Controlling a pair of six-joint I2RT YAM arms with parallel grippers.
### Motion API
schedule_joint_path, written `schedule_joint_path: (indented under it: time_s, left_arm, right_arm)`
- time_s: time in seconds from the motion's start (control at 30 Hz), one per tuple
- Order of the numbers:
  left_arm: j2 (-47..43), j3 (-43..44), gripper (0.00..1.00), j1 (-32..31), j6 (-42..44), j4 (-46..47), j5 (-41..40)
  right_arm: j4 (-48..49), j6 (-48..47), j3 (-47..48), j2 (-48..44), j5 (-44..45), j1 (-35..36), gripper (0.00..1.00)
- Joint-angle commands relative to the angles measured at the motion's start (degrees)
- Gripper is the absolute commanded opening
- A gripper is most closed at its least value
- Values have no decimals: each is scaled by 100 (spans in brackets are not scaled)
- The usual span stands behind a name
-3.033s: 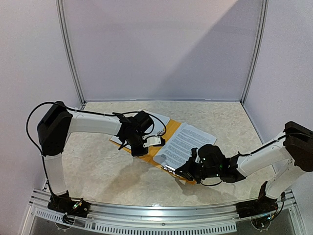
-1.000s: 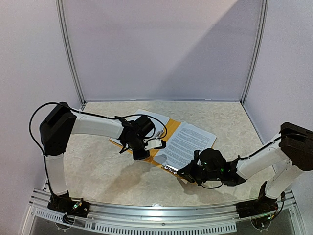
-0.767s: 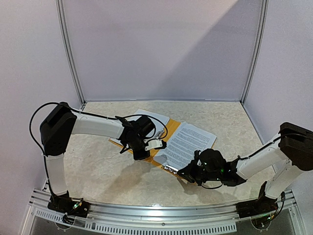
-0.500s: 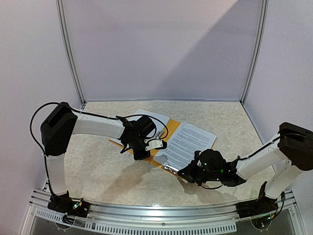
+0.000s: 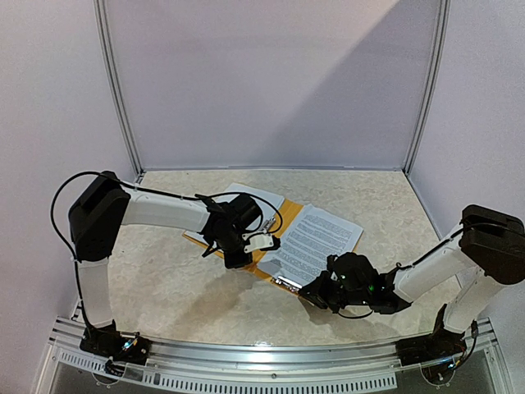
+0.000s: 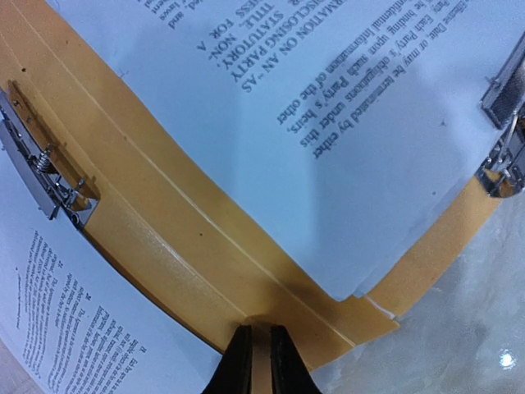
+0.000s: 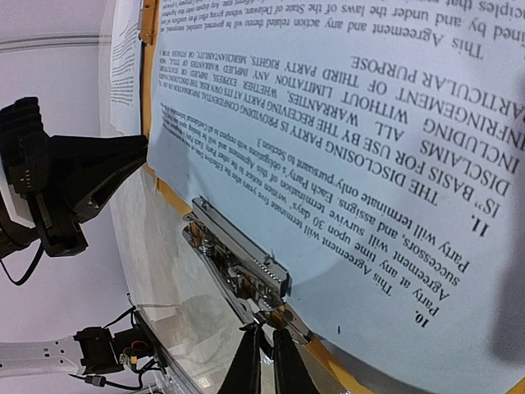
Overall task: Put the files into the folder
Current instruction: Clamp the file in the folder with some files.
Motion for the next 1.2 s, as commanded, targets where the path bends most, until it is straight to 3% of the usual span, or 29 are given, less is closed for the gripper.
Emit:
schedule_joint_path:
  time_s: [0.0,0.67,1.17]
  left_arm:
    - [294,-25,12,-115,44,-291,105]
    - [320,-11,12,-133,63,-316,114]
    - [371,34,12,-141,61,-369,114]
  right_arm:
    - [-2065,14,-297,382,397,-115,6]
    - [-2313,186,-331,1056,-132,-114,8]
    - [-4456,-463,505,1183,-133,-114,9]
